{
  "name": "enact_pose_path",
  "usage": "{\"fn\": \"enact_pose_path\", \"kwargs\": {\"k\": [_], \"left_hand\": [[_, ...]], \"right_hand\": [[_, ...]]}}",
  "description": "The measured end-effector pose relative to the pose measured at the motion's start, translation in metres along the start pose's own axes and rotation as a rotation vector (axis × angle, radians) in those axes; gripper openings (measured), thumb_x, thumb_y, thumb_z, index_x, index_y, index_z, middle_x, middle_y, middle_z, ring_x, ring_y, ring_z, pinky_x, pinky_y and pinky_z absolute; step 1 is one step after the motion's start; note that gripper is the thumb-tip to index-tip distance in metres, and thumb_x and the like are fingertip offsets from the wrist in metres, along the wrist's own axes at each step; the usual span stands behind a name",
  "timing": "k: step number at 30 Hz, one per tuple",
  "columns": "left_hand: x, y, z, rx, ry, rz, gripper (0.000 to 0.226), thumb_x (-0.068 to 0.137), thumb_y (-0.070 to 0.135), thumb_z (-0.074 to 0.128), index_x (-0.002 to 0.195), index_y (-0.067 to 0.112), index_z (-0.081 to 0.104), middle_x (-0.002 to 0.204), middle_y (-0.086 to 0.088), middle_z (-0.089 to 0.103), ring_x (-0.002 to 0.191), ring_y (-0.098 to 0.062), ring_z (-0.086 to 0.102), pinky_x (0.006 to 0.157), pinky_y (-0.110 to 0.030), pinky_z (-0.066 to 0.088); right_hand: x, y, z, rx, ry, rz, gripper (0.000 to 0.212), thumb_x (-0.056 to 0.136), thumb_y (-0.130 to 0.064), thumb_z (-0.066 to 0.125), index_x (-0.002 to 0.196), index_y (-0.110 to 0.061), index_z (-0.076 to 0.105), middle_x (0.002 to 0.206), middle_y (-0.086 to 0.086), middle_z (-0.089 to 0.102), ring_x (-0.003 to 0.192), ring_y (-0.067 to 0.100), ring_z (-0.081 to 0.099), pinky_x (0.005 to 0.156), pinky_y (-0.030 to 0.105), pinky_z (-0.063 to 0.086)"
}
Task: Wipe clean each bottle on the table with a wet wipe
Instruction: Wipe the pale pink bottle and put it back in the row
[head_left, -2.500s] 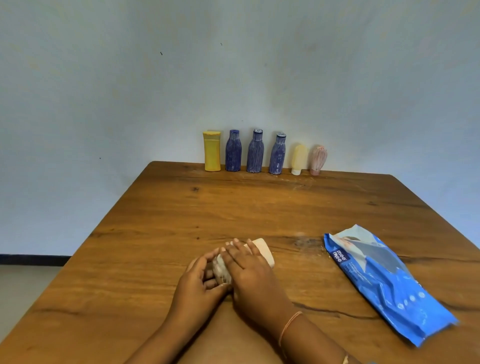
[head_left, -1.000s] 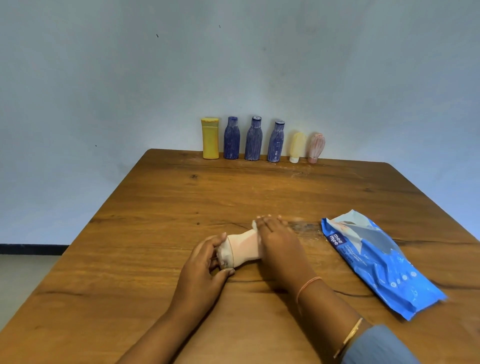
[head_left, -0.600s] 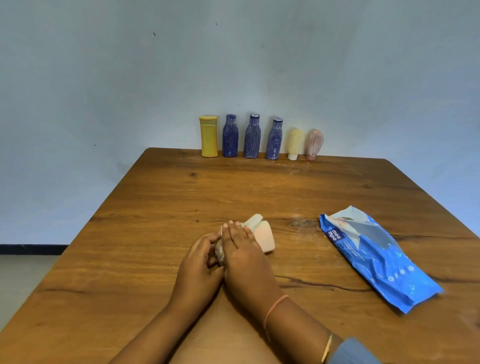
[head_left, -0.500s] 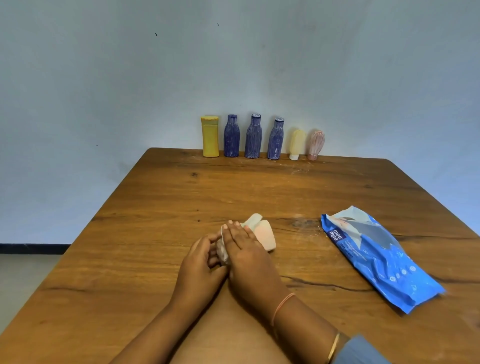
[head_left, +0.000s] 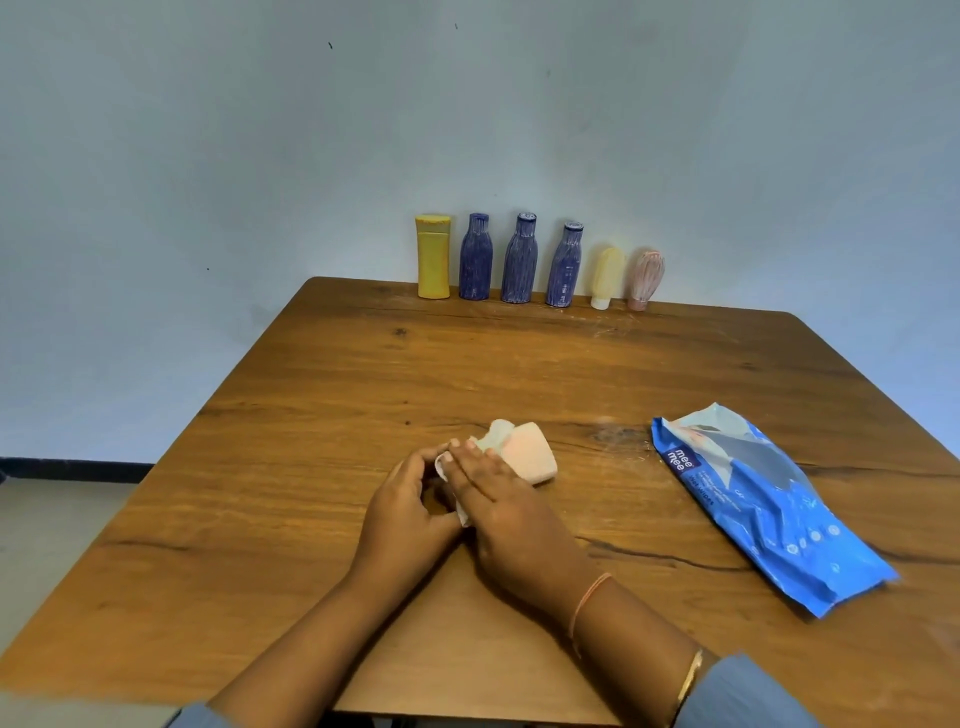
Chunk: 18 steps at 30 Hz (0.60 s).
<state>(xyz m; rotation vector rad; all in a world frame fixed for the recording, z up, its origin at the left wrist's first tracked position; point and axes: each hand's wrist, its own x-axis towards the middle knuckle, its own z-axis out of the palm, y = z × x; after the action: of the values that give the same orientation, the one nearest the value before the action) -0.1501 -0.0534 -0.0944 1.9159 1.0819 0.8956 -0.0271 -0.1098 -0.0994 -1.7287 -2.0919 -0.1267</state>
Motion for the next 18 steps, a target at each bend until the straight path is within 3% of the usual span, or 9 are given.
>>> {"fn": "enact_pose_path", "kwargs": {"k": [2,6,10,13,16,18], "left_hand": [[0.001,-0.001,0.000,0.007,-0.009,-0.020,0.060,0.062,0.018,0.082,0.114,0.028,0.056,0.105,0.023,0.057,0.096,0.009,0.055,0.083,-0.008,0.042],[0.003,-0.003,0.001,0.045,-0.025,-0.034,0.067,0.057,0.020,0.087,0.118,0.023,0.057,0.108,0.018,0.054,0.104,0.001,0.053,0.088,-0.015,0.040],[0.002,-0.002,-0.001,0.049,-0.034,-0.021,0.051,0.064,0.020,0.081,0.110,0.025,0.060,0.100,0.018,0.060,0.092,0.005,0.057,0.076,-0.005,0.040],[0.001,0.000,0.000,0.069,-0.042,-0.012,0.048,0.065,0.019,0.080,0.108,0.024,0.060,0.096,0.022,0.057,0.087,0.009,0.055,0.070,0.003,0.037],[0.002,0.000,0.001,0.093,-0.041,-0.004,0.063,0.059,0.019,0.086,0.116,0.018,0.059,0.105,0.017,0.054,0.095,0.003,0.053,0.074,0.008,0.032],[0.002,-0.001,0.002,0.120,-0.042,0.000,0.068,0.058,0.021,0.086,0.119,0.018,0.057,0.107,0.016,0.053,0.097,0.003,0.051,0.074,0.008,0.031]], "right_hand": [[0.001,0.016,-0.007,-0.036,0.015,0.042,0.056,0.081,-0.016,0.034,0.134,-0.001,0.044,0.138,0.019,0.047,0.127,0.030,0.045,0.106,0.043,0.023],[0.004,0.036,-0.013,0.009,0.033,0.219,0.062,0.086,-0.002,0.040,0.145,-0.004,0.022,0.153,0.014,0.019,0.143,0.024,0.016,0.111,0.024,-0.003],[-0.004,0.002,0.002,-0.011,0.022,0.031,0.056,0.080,-0.009,0.039,0.134,0.001,0.043,0.138,0.021,0.045,0.129,0.033,0.043,0.106,0.045,0.022],[-0.011,0.006,-0.002,-0.078,-0.021,-0.078,0.054,0.082,-0.016,0.040,0.133,-0.001,0.045,0.136,0.019,0.049,0.126,0.028,0.046,0.104,0.043,0.028],[-0.010,0.037,-0.010,-0.171,0.026,0.068,0.057,0.073,-0.008,0.063,0.128,0.002,0.050,0.132,0.022,0.052,0.119,0.034,0.053,0.100,0.046,0.028],[-0.008,0.045,-0.015,-0.134,0.022,0.218,0.060,0.074,-0.001,0.059,0.132,0.005,0.044,0.136,0.025,0.045,0.125,0.039,0.046,0.104,0.048,0.020]]}}
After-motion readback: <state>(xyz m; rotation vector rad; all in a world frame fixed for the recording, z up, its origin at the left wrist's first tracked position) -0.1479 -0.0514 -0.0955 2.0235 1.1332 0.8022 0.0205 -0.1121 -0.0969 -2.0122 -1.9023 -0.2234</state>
